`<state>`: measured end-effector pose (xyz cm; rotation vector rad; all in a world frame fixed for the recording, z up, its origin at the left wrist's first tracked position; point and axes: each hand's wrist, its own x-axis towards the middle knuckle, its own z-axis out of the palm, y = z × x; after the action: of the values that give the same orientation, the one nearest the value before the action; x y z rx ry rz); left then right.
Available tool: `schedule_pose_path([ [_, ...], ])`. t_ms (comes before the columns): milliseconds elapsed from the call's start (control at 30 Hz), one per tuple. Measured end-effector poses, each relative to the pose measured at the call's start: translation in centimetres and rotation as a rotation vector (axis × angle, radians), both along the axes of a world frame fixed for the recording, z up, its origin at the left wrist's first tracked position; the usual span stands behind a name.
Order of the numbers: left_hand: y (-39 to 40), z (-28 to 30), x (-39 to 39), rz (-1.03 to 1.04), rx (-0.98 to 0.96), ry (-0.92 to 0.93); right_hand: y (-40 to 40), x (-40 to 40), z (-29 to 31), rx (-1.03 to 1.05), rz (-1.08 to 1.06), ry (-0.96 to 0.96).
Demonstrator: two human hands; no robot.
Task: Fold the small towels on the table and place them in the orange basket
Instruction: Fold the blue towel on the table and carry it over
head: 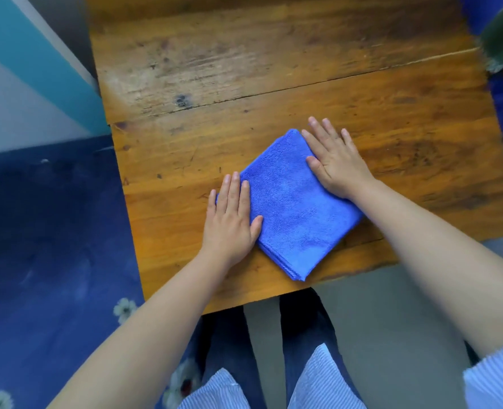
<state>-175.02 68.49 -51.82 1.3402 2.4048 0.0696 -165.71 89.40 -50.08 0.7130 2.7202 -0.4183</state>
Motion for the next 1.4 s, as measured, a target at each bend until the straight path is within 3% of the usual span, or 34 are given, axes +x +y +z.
schedule_pose_path([
  [67,0.0,0.2,0.2,0.031,0.040,0.027,1.4,1.2,-0.1,0.009,-0.014,0.031],
  [167,-0.2,-0.1,0.6,0.007,0.049,0.225,3.1,3.6,0.1,0.043,-0.029,0.068],
  [300,0.6,1.4,3.5,0.077,0.253,0.460,3.3,6.9,0.8,0.174,0.250,0.320],
  [367,1.3,2.1,6.6,0.117,0.427,0.413,2.6,8.2,1.2,0.144,0.443,0.440],
  [433,2.5,2.8,10.1,0.108,0.481,0.320,1.9,9.1,1.6,0.066,0.594,0.495],
  [667,2.9,1.3,14.5,0.224,0.231,0.324,2.5,10.1,1.5,0.058,0.843,0.383],
  [900,1.8,0.4,13.3,0.188,0.284,0.357,3.2,7.9,1.1,0.084,1.012,0.362],
  [1100,1.5,0.1,13.5,0.257,0.347,0.259,2.6,7.1,1.7,0.110,1.052,0.408],
  [1400,2.2,0.5,14.6,0.419,0.319,0.296,2.1,7.6,3.8,-0.157,0.762,0.342],
])
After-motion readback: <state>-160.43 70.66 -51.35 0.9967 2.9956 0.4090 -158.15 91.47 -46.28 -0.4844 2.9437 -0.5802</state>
